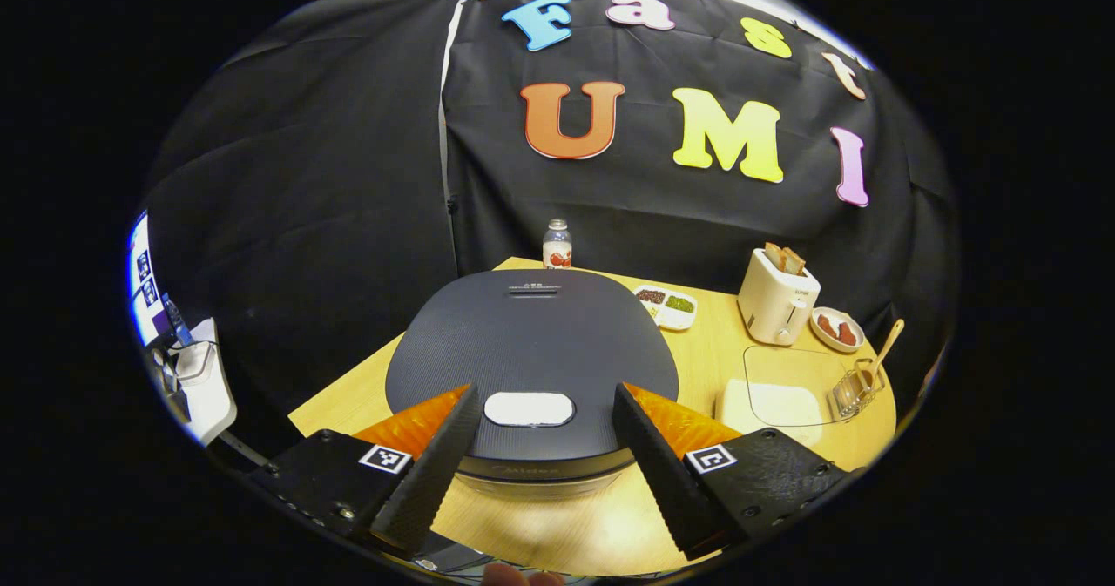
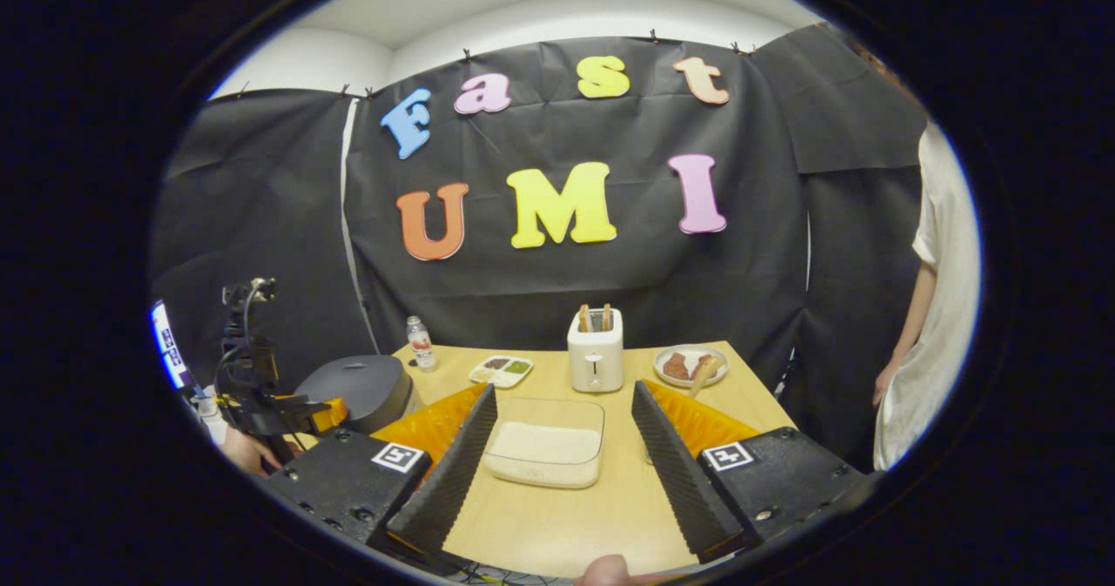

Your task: Close the left gripper, press the button to open the rice cooker; take a wooden spoon from the chopstick holder with the right hand, scoop a spoonful of rice and pour it into the rice cooker, then put the wooden spoon back into the chopstick holder.

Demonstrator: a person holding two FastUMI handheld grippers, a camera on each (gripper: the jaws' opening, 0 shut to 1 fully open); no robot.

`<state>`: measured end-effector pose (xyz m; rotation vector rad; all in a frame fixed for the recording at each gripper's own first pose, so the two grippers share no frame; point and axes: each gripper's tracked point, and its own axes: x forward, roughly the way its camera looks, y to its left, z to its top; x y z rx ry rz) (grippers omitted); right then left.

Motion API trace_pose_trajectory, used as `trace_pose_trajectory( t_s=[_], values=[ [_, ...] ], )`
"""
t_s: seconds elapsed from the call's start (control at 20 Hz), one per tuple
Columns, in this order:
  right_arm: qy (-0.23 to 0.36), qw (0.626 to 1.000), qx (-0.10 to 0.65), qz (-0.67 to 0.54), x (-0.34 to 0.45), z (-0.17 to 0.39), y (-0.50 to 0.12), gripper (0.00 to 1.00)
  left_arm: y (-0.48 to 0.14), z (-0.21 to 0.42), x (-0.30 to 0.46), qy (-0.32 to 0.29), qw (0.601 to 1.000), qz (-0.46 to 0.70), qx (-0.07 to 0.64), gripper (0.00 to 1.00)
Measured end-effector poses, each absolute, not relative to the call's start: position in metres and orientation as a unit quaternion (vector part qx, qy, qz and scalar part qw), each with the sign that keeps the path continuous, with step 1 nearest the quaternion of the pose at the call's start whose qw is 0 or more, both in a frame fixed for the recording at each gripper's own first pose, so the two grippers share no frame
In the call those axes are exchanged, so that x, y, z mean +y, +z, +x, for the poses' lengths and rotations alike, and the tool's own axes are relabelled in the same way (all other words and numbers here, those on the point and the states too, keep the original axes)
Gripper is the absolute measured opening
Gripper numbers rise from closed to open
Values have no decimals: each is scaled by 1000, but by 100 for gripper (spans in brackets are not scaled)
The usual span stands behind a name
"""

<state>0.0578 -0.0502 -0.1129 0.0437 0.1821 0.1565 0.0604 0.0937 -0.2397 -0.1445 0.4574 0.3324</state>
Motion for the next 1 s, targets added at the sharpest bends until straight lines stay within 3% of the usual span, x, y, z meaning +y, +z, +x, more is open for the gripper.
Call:
trace_pose_trajectory(
  t_s=[0.2,0.4,0.55,0.6,0.8,1.0],
  values=[
    [61,995,77,19,-55,57,-98,97,-187,59,94,147,970,-65,182,98],
    [43,998,35,9,-61,46,-59,100,-97,54,79,106,989,-51,94,96],
    [26,1000,1,7,-63,28,-23,96,-37,34,65,74,996,-40,33,96],
    [19,1000,-8,7,-64,21,-13,100,-20,26,61,64,997,-34,15,96],
    [0,1000,-16,-1,-59,-13,7,96,2,-6,26,13,998,-63,12,95],
    [-13,1000,-20,-15,-56,-47,17,100,13,-34,9,-7,998,-68,3,95]
  ],
)
